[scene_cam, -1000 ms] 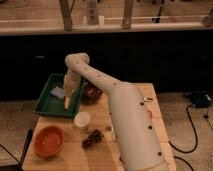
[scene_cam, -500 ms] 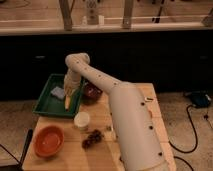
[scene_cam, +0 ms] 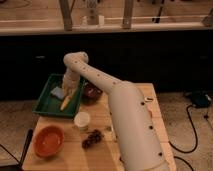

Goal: Place banana in tray

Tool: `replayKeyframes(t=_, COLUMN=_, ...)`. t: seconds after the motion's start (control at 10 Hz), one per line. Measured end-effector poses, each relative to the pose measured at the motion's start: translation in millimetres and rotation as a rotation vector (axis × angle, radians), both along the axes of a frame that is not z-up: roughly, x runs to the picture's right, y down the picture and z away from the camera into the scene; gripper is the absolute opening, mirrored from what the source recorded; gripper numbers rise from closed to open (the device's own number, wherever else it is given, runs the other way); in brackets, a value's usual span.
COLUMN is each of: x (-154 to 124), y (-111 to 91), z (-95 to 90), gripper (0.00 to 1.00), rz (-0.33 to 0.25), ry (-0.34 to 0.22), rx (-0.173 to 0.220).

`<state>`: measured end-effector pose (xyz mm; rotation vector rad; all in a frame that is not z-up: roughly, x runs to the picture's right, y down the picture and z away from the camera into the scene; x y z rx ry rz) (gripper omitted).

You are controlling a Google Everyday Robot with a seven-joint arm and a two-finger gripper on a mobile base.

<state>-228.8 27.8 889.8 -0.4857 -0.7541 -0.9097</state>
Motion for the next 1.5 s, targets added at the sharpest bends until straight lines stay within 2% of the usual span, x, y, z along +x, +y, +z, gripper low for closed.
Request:
replayKeyframes(t=0.6, x=3.0, y=-2.9, z=-3.0, gripper=0.8, rz=-0.02, ry=-0.01, rx=0.004)
replayKeyframes(t=1.0, x=5.3, y=-4.0, z=-3.7, gripper=0.8, rz=-0.031, ry=-0.053, rx=0.004)
replayKeyframes(t=1.5, x=4.6, y=-3.4, z=-3.7, gripper=0.8, rz=-0.032, ry=-0.058, rx=0.003)
